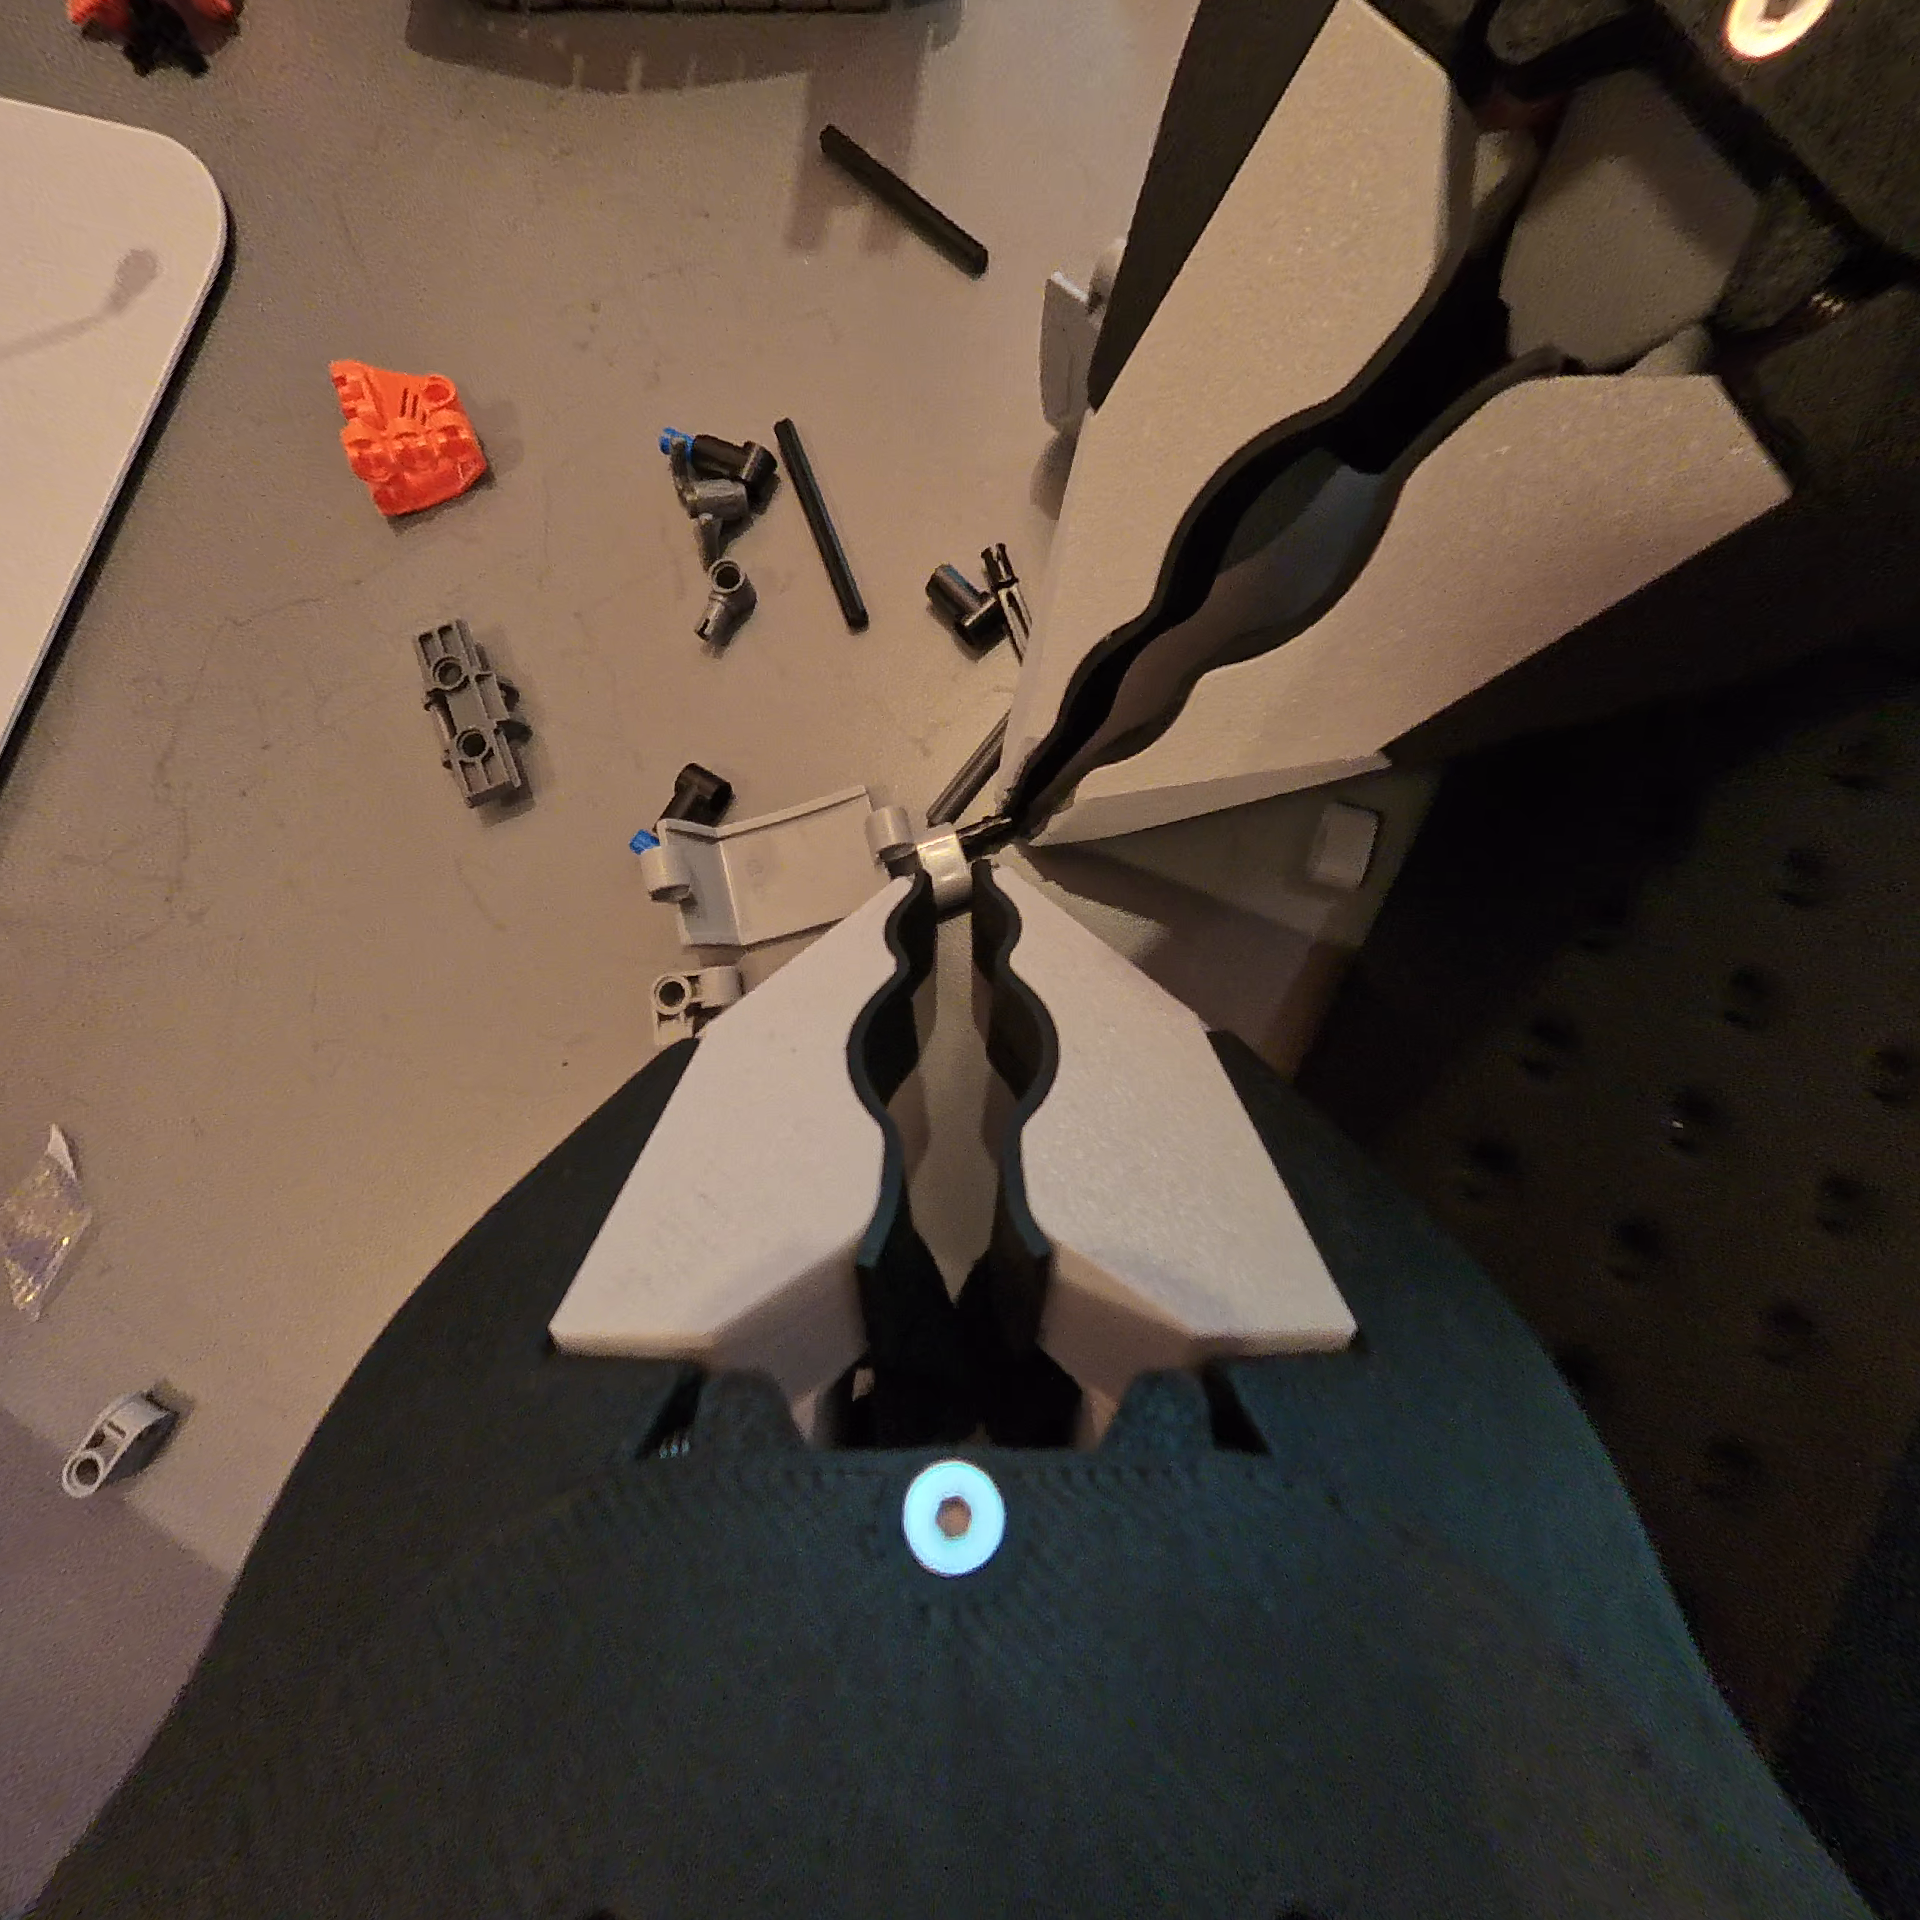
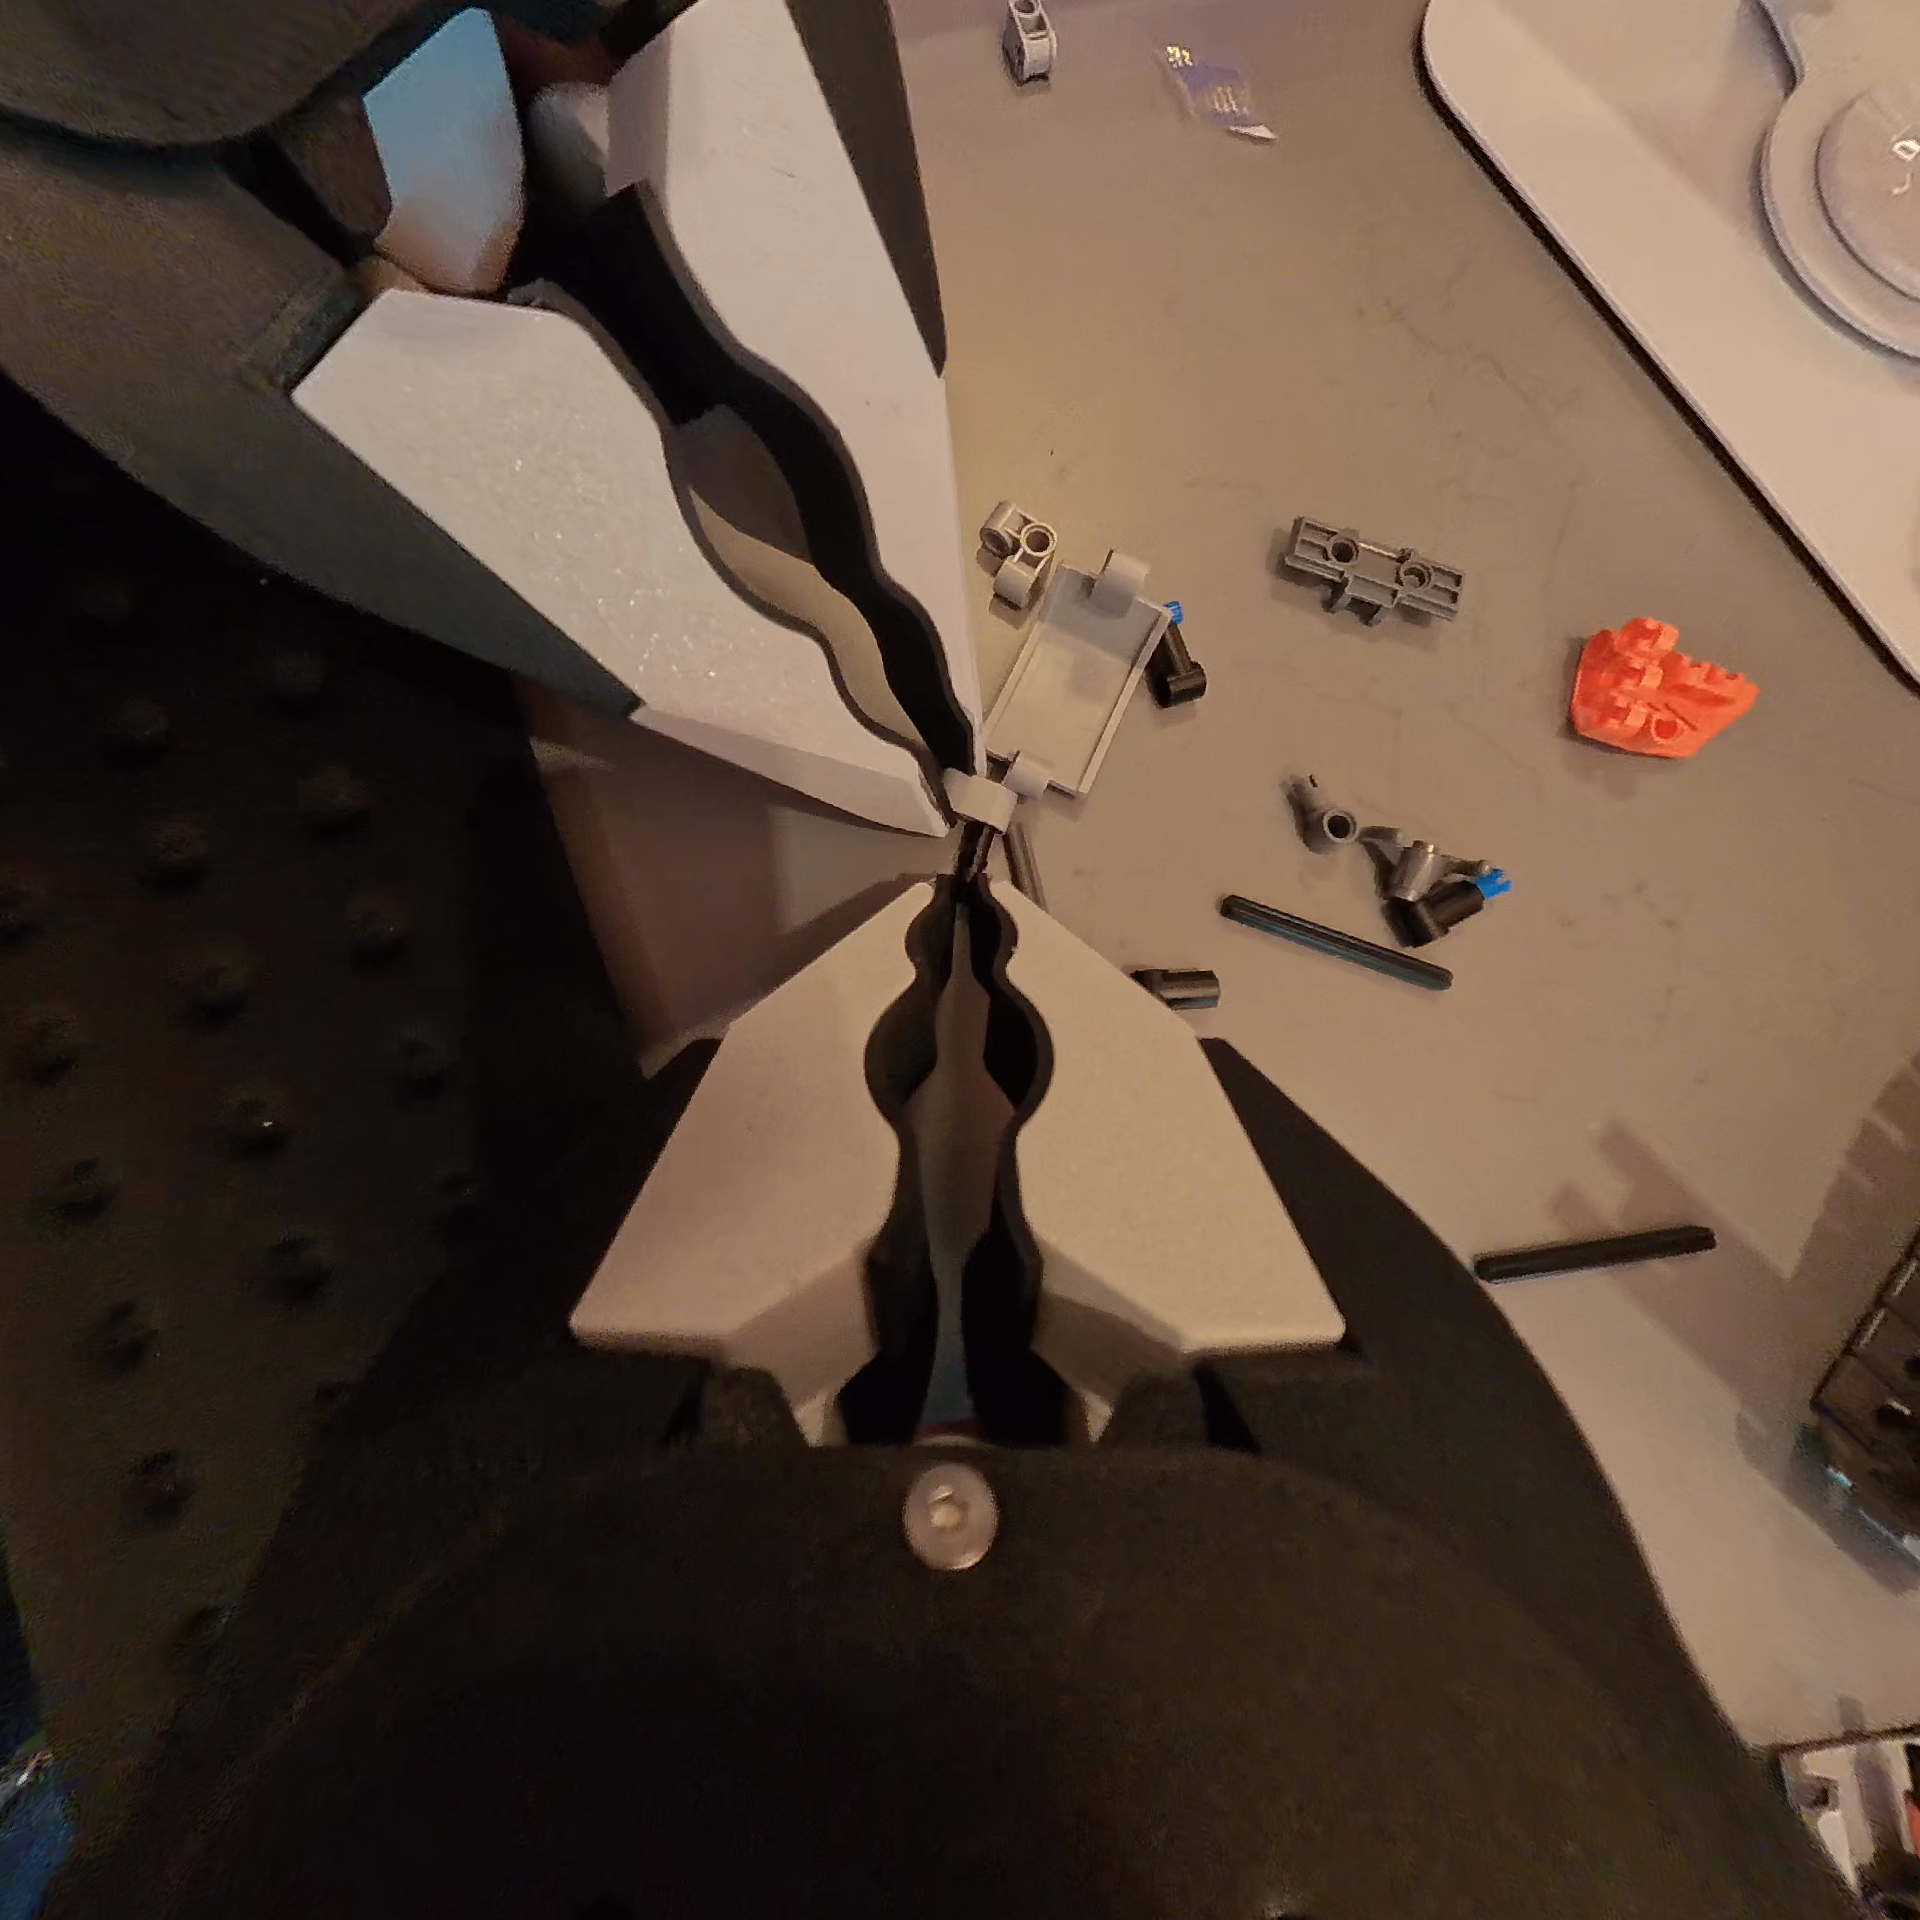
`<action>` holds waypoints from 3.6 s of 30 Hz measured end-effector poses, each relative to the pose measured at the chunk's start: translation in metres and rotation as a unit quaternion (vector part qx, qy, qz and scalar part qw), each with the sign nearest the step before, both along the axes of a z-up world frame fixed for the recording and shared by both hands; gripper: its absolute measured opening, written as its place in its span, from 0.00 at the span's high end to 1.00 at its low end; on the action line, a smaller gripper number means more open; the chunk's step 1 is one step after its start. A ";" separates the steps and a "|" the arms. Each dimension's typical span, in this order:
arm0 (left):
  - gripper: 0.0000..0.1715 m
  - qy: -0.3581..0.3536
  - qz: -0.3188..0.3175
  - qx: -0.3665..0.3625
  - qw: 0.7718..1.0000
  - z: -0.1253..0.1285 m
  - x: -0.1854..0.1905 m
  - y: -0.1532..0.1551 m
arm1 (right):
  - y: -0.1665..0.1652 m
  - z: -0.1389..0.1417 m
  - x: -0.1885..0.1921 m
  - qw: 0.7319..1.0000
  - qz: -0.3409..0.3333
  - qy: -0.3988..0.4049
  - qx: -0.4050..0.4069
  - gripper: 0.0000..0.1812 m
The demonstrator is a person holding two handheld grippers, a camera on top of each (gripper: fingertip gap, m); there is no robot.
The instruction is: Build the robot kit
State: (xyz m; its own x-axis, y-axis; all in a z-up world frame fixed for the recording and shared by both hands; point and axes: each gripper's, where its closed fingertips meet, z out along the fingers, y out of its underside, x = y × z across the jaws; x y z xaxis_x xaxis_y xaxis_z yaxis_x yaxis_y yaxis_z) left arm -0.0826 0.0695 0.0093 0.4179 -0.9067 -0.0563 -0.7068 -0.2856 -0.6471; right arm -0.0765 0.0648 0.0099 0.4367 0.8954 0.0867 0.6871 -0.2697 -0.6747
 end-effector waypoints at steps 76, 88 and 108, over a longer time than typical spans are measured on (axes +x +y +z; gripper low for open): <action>0.98 -0.037 0.049 -0.011 0.998 0.000 0.002 0.019 | 0.020 0.001 0.003 0.994 -0.063 -0.037 0.081 1.00; 0.98 -0.033 0.029 -0.001 0.999 0.000 0.007 0.020 | 0.017 0.002 -0.003 0.997 -0.036 -0.017 0.067 1.00; 0.98 -0.035 -0.007 -0.008 0.999 0.000 0.007 0.014 | 0.002 0.002 0.003 0.999 0.008 0.006 0.030 1.00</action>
